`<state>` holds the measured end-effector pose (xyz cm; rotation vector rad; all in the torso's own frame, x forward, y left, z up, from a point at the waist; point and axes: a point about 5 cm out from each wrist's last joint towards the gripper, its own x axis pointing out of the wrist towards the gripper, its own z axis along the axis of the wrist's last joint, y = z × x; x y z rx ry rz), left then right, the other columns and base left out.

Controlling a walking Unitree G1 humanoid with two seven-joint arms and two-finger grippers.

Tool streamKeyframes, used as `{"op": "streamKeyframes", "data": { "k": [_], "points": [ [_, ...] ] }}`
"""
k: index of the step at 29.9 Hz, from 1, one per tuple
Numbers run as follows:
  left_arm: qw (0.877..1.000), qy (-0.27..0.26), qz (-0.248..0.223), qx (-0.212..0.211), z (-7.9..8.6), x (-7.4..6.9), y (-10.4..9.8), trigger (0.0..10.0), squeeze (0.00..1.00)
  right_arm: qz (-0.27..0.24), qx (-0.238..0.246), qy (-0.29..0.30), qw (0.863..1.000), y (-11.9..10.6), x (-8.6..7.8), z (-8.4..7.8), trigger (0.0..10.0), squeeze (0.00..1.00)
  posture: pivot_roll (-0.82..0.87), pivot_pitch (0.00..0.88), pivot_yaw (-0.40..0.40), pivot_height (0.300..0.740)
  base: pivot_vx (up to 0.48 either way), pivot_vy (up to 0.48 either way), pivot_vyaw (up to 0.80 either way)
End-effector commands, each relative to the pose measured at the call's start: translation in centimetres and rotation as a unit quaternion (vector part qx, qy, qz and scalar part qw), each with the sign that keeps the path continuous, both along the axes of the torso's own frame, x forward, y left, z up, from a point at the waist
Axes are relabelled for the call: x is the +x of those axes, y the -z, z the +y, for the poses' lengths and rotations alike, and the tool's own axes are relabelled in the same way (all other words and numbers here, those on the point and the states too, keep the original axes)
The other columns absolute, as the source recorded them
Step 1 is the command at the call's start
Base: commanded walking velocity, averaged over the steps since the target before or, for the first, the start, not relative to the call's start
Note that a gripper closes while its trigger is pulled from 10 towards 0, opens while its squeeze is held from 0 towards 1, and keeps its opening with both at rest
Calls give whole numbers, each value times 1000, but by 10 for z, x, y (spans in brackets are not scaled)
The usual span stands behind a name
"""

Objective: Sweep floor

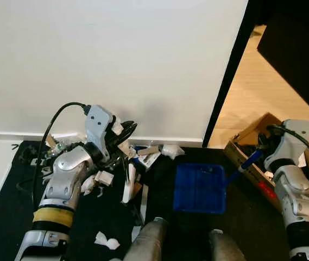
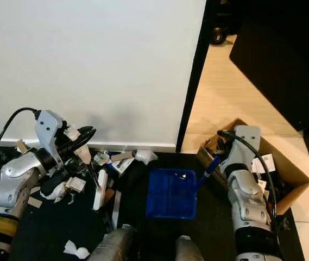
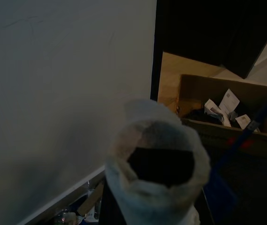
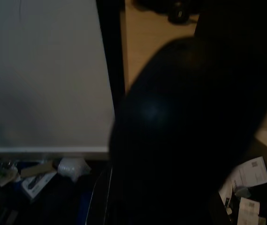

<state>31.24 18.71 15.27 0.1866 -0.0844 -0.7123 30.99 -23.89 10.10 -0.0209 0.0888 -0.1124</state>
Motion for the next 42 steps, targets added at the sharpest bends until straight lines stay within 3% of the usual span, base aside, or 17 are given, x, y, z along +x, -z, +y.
{"op": "streamKeyframes", "data": {
  "k": [1,10,15,26,37,42],
  "points": [
    [1000,-2,-1,6,1,-3,5,10000,0,-3,1,-6,1000,2,0,3,10000,0,120,231,71,740,0,0,0],
    [1000,-4,1,4,0,-4,7,10000,0,4,41,-3,999,13,-1,6,10000,0,128,235,68,740,0,0,0],
    [1000,5,-3,0,0,-2,3,10000,0,-30,47,3,998,2,2,4,10000,0,128,248,72,740,0,0,0],
    [996,85,-12,16,-19,15,-14,10000,0,-26,42,10,999,4,5,1,10000,0,126,273,91,740,0,0,0],
    [993,117,-7,30,-30,21,-11,10000,0,-7,27,13,1000,10,6,1,10000,0,122,287,106,740,0,0,0],
    [989,149,16,16,-29,26,-7,10000,0,14,4,46,999,12,14,-3,10000,0,122,296,104,740,0,0,0]
  ]
}}
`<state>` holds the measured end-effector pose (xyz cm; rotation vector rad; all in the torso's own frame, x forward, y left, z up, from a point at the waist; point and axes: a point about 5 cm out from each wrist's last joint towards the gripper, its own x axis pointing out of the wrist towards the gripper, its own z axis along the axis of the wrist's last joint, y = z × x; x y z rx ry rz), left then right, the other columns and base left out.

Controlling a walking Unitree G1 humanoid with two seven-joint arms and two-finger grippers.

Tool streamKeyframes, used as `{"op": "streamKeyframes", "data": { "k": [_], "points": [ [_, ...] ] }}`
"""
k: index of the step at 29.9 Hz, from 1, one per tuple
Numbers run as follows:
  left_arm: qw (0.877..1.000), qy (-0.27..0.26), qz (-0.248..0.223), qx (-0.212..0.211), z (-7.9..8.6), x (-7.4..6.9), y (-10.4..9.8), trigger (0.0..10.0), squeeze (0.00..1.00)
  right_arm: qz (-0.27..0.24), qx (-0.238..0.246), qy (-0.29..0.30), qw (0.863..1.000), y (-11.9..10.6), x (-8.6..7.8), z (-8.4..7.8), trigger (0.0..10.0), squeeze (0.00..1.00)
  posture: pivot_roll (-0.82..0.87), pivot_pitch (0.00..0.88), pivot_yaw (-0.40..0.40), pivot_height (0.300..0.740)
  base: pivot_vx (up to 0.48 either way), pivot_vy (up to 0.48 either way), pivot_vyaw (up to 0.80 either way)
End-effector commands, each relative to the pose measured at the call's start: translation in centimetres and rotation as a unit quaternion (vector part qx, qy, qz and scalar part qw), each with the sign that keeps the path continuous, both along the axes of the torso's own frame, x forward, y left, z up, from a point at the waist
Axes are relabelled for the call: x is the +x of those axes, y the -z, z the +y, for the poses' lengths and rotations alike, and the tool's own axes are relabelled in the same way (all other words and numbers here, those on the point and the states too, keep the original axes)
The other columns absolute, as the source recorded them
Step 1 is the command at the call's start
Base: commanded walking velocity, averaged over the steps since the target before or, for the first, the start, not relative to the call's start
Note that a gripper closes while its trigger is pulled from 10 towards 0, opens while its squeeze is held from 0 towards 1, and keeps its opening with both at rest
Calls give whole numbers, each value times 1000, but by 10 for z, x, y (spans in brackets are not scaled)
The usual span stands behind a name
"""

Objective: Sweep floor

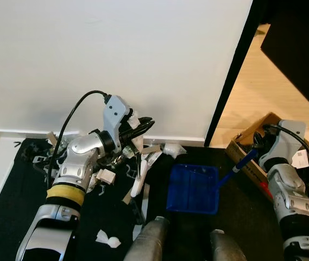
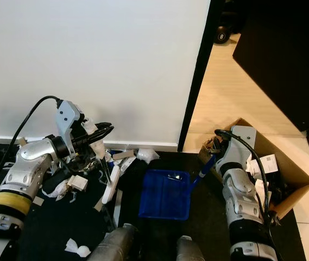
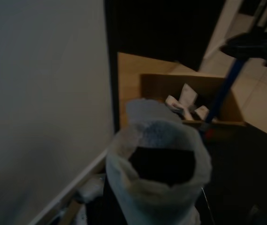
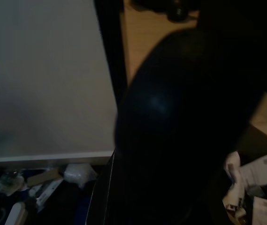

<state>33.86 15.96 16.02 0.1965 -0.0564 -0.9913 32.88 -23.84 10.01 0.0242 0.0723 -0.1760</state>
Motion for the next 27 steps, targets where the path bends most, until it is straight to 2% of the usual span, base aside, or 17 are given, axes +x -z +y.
{"op": "streamKeyframes", "data": {
  "k": [1,10,15,21,27],
  "points": [
    [1000,26,4,-1,-1,-1,2,10000,0,27,-15,20,999,10,-3,-3,10000,0,122,296,104,740,0,0,0],
    [998,53,-3,15,-5,3,6,10000,0,26,-34,26,999,7,4,9,10000,0,113,299,104,740,0,0,0],
    [998,65,-9,20,-10,7,7,10000,0,25,-45,32,998,2,10,8,10000,0,98,305,101,740,0,0,0],
    [998,55,-25,22,-13,16,-3,10000,0,9,-66,2,998,-11,20,14,10000,0,76,314,95,740,0,0,0],
    [998,37,-45,18,-7,25,-18,10000,0,-3,-90,-39,995,-19,23,22,10000,0,51,320,88,740,0,0,0]
  ]
}}
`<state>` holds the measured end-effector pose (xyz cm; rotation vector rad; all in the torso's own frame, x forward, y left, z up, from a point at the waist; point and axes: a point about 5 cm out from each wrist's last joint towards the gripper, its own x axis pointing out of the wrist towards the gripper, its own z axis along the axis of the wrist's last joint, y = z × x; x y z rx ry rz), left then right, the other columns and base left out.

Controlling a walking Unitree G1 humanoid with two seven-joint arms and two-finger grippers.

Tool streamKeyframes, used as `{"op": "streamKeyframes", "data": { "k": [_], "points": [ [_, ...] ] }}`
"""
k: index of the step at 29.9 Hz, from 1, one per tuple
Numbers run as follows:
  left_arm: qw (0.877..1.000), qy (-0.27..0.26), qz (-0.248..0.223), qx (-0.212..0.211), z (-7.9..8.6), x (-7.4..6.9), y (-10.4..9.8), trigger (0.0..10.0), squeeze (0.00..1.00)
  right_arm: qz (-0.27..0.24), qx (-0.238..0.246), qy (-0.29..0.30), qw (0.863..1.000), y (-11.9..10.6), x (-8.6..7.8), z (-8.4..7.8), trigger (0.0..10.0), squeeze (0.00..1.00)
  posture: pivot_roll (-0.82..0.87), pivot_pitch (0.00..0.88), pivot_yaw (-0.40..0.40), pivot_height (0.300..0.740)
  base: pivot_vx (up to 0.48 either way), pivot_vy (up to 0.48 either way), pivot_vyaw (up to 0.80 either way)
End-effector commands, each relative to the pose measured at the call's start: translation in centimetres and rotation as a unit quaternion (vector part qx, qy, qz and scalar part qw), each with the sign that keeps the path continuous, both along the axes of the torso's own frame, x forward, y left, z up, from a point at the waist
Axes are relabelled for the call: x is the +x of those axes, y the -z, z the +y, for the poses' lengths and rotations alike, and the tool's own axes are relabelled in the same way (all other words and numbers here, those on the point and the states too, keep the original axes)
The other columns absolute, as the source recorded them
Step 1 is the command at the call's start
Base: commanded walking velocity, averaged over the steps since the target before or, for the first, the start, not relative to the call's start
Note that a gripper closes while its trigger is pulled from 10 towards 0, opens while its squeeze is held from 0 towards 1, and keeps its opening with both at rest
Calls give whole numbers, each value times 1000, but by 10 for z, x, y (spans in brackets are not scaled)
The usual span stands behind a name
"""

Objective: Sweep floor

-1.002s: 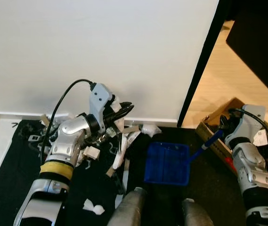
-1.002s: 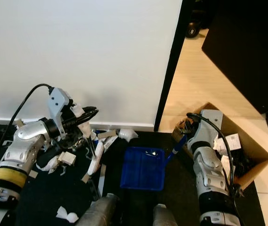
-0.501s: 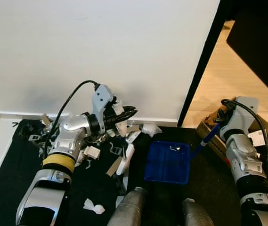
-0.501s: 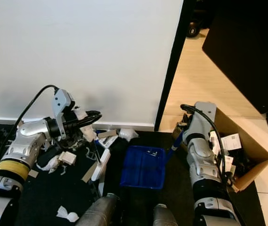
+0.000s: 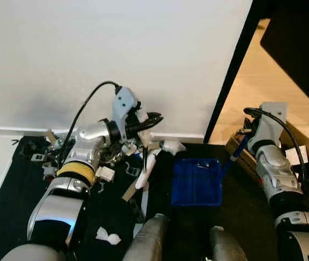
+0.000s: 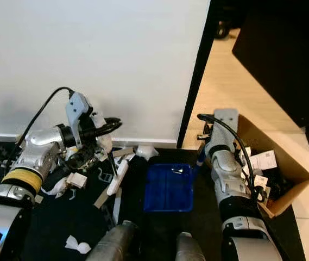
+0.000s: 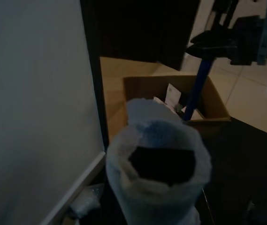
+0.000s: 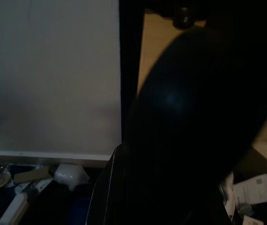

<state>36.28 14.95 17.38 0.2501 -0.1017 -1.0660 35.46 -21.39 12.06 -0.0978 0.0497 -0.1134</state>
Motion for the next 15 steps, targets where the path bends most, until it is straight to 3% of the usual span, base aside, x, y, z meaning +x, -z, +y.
{"op": "streamKeyframes", "data": {
  "k": [1,9,15],
  "points": [
    [1000,-5,-19,3,5,2,-6,10000,0,2,-32,-11,999,1,-3,-1,10000,0,46,319,87,740,0,0,0],
    [998,-55,-8,-7,19,6,0,10000,0,-3,-35,-30,999,-1,-2,3,10000,0,22,316,71,740,0,0,0],
    [997,-72,17,-34,17,2,15,10000,0,-9,-31,-38,999,-3,-3,6,10000,0,16,307,65,740,0,0,0]
  ]
}}
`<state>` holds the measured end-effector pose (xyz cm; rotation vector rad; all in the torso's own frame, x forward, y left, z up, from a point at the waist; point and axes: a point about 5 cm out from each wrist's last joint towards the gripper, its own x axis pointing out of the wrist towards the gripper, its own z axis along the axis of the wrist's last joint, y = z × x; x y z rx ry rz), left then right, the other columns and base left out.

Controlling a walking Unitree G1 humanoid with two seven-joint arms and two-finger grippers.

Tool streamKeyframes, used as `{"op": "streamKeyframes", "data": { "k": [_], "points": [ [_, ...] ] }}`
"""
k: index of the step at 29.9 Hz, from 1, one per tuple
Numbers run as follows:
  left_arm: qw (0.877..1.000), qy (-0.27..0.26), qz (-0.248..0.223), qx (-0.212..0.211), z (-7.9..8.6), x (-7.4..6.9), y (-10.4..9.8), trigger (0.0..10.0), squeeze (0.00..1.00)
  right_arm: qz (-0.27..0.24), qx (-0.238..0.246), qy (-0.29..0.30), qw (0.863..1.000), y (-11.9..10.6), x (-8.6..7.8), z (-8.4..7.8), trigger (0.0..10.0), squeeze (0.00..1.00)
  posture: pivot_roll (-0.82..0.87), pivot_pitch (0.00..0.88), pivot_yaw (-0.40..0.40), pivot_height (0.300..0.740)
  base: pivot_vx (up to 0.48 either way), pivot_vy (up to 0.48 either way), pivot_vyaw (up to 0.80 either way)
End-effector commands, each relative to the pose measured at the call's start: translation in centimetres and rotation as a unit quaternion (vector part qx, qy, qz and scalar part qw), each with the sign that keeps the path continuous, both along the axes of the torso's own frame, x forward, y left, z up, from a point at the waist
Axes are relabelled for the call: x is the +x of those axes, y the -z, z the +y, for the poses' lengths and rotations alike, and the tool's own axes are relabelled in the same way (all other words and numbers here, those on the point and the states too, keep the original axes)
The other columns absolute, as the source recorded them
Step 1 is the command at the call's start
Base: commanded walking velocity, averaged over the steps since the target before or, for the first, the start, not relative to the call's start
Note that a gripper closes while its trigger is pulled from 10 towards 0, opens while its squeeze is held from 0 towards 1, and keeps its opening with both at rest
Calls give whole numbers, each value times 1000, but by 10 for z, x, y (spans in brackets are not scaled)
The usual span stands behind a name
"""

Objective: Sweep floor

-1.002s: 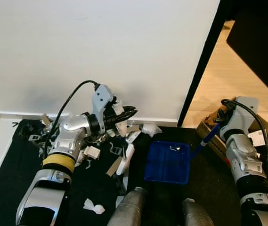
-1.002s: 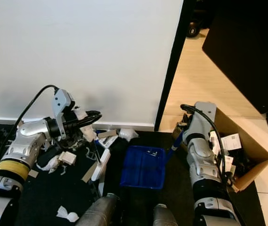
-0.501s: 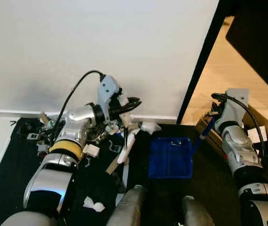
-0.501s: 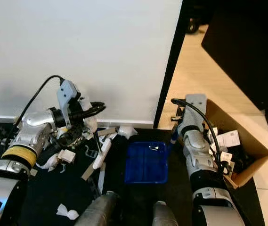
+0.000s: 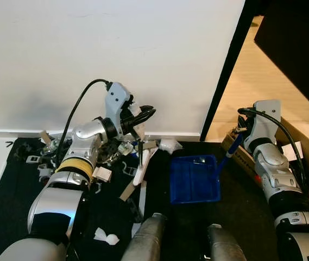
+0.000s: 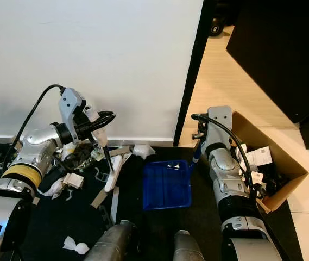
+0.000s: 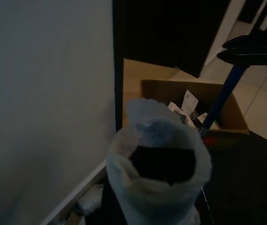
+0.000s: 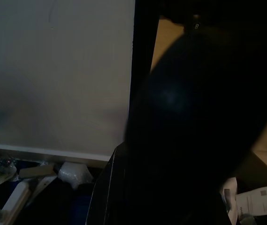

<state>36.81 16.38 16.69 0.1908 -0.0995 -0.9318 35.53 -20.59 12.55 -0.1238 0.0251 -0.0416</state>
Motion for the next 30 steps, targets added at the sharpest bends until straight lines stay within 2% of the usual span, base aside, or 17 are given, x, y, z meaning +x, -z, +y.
{"op": "streamKeyframes", "data": {
  "k": [1,7,15,18,23,25,30],
  "points": [
    [1000,-2,13,-13,0,-6,13,10000,0,-1,-16,-4,1000,1,-4,-1,10000,0,14,295,61,740,0,0,0],
    [996,30,24,-80,-20,-15,24,10000,0,0,-14,-17,1000,7,-10,5,10000,0,19,277,61,740,0,0,0],
    [989,76,41,-123,-34,-25,26,10000,0,2,-11,-22,1000,8,-12,7,10000,0,18,281,59,740,0,0,0],
    [980,108,56,-155,-42,-32,23,10000,0,1,-9,-28,1000,6,-13,8,10000,0,20,285,58,740,0,0,0],
    [975,120,62,-178,-48,-36,19,10000,0,0,-8,-34,999,5,-13,10,10000,0,23,284,58,740,0,0,0],
    [967,132,63,-210,-56,-42,11,10000,0,-2,-4,-41,999,4,-13,12,10000,0,28,280,60,740,0,0,0],
    [961,137,62,-233,-63,-48,4,10000,0,-2,1,-42,999,5,-15,12,10000,0,34,277,64,740,0,0,0]
  ]
}}
